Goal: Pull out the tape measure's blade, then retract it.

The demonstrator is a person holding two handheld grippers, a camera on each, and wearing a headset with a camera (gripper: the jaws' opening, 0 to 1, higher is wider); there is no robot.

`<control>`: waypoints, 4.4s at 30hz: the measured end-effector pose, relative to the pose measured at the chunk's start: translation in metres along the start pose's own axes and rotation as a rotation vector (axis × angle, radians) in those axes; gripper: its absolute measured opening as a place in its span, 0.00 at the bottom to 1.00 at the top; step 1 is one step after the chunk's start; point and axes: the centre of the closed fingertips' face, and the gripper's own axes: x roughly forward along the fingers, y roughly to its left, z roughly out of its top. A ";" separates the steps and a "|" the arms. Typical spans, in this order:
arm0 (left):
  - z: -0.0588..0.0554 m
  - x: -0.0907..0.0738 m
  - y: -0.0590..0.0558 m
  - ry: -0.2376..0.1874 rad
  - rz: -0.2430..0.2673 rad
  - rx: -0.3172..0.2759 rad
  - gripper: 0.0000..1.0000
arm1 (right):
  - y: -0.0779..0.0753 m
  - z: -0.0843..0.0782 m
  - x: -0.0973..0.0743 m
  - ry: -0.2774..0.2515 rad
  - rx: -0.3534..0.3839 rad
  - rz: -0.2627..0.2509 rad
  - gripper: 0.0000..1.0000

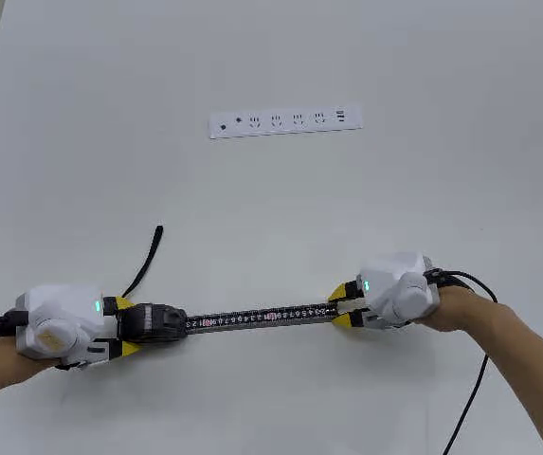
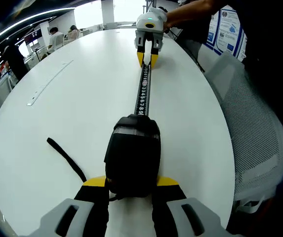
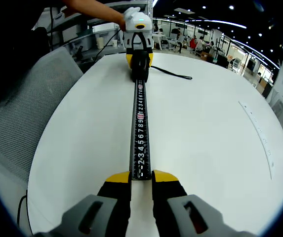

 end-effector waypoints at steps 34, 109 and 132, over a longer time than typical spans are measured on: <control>0.002 -0.021 -0.006 -0.147 0.127 -0.190 0.57 | 0.009 0.001 -0.016 -0.051 0.136 -0.111 0.41; 0.049 -0.071 -0.101 -0.452 0.696 -0.724 1.00 | 0.095 0.077 -0.083 -0.377 0.654 -0.680 1.00; 0.043 -0.071 -0.098 -0.458 0.745 -0.786 1.00 | 0.100 0.073 -0.085 -0.361 0.654 -0.684 1.00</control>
